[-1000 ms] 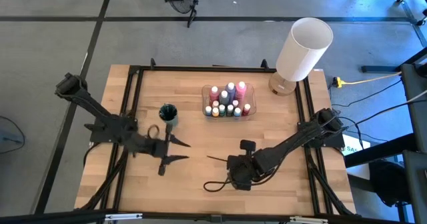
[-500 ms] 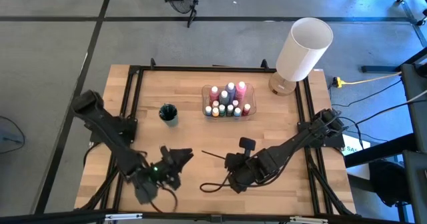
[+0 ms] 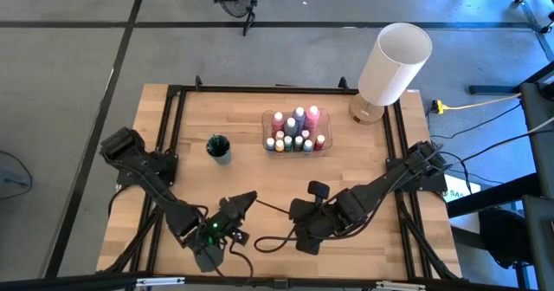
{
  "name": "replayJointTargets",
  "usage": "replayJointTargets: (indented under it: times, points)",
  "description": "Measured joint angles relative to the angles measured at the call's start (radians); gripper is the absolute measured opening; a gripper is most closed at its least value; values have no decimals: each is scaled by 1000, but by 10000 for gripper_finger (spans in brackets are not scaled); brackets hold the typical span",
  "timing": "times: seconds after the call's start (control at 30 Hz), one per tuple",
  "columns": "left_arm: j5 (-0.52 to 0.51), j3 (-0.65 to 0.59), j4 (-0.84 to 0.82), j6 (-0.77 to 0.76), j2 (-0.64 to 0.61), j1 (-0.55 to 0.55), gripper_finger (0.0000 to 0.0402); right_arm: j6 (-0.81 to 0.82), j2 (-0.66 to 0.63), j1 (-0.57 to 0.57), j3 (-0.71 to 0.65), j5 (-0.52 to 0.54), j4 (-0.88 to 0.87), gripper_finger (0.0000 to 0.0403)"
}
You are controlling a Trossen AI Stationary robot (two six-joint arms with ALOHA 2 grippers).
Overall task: Pick & Place Paint Supplies
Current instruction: Put the black paint brush into the green cup
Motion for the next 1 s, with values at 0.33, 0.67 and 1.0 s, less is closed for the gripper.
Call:
replayJointTargets:
  times: [0.33,0.67,1.0]
  points:
    - [-4,0,-41,-6,-3,-52,159,43,-1,-15,90,94,-166,0]
    - [-23,0,-65,-44,-3,10,159,16,-1,-51,90,98,-124,0]
    - [-22,0,-50,-46,4,79,159,-5,-1,-54,90,98,-117,0]
